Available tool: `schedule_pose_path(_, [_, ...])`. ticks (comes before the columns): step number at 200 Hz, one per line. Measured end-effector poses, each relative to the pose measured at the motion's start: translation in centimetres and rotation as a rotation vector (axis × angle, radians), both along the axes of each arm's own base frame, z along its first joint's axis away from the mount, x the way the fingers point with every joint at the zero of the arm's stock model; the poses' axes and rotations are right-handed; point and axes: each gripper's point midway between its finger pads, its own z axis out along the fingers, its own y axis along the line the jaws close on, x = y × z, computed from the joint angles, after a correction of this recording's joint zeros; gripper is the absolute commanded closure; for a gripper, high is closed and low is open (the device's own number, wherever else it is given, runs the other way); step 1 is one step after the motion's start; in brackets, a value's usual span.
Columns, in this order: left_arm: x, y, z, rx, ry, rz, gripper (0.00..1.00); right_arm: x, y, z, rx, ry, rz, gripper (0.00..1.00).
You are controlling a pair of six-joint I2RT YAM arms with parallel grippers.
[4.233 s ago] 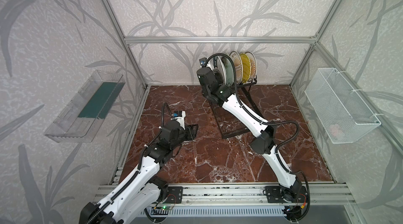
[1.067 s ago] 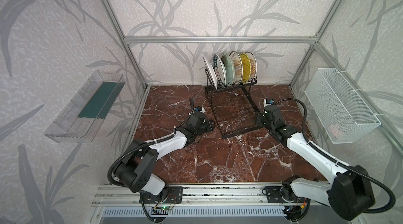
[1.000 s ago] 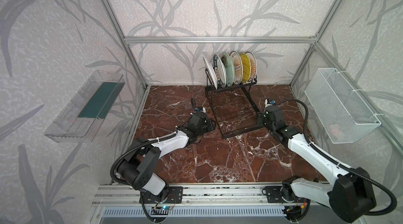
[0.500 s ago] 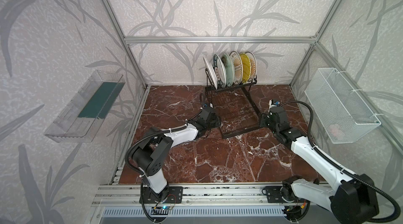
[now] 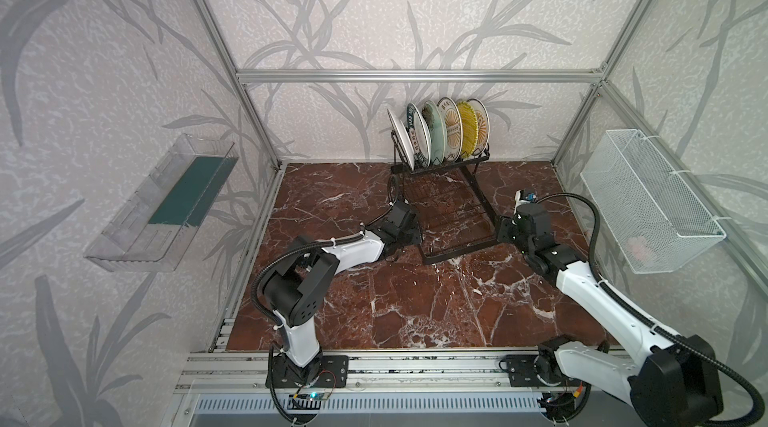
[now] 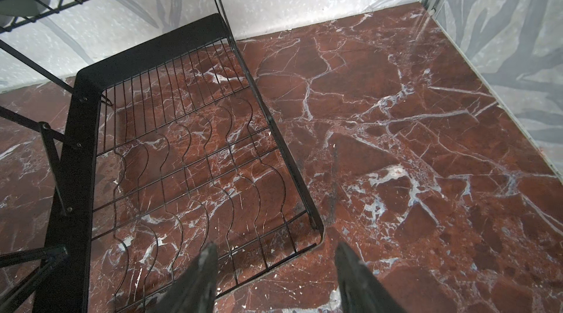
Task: Load plates into a dish rack
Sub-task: Rotate the dish rack at the top-center of the table.
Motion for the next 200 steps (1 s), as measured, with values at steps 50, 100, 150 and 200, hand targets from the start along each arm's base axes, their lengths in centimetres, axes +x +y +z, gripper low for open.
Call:
schedule_pose_path(50, [0.1,0.0,0.1,0.017,-0.004,-0.012,0.79,-0.1,-0.1,-0.3,-0.002,0.007,-0.001,0.39])
schedule_pose_path(100, [0.2,0.3,0.2,0.041,-0.016,-0.019,0.82,-0.1,-0.1,-0.3,-0.003,0.008,-0.003,0.39])
schedule_pose_path(150, [0.3,2.4,0.3,0.077,-0.013,0.0,0.84,-0.2,-0.2,-0.1,-0.001,0.004,-0.003,0.4])
schedule_pose_path(200, [0.3,4.8,0.3,0.118,0.005,0.02,0.86,-0.2,-0.2,-0.2,-0.002,0.006,-0.004,0.4])
